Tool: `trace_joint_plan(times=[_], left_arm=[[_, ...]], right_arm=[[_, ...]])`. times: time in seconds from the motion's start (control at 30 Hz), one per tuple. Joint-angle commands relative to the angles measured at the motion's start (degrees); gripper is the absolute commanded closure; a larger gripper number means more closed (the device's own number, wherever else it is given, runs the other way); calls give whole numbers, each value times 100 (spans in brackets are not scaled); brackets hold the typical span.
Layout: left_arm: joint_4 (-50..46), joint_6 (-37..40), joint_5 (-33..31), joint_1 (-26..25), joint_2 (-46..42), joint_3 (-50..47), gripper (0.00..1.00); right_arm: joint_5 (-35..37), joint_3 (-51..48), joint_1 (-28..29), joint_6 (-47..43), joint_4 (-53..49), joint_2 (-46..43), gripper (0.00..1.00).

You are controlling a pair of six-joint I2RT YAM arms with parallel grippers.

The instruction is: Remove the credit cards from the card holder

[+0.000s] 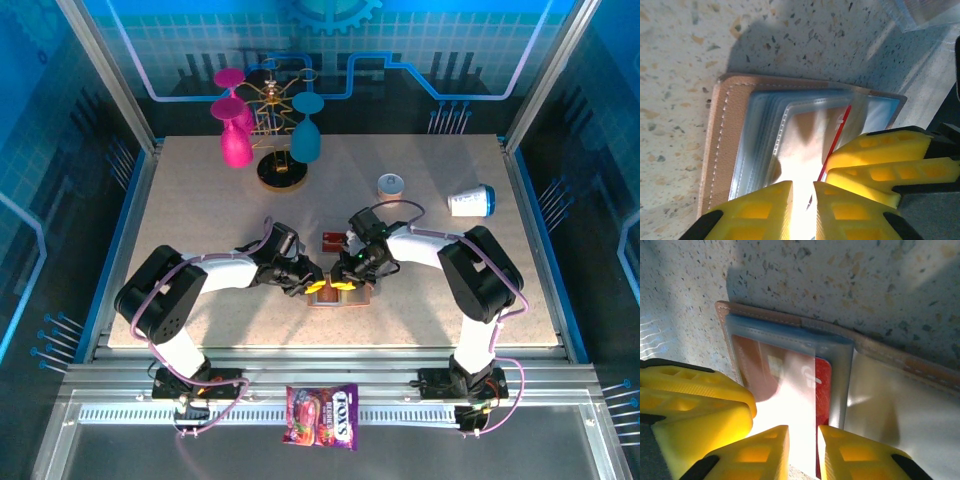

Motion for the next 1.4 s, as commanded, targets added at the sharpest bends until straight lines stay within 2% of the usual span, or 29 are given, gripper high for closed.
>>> trace_joint_plan(times=[0.0, 0.5, 1.37], left_arm=[[-178, 138, 81, 56, 67, -29, 81], [-240, 203, 91, 90, 124, 8, 81], [-251, 198, 112, 94, 97, 40, 82]], right_arm=[[74, 136, 84, -19, -218, 82, 75], [369, 233, 80, -187, -608, -79, 73], [468, 264, 10, -180, -722, -439, 74]])
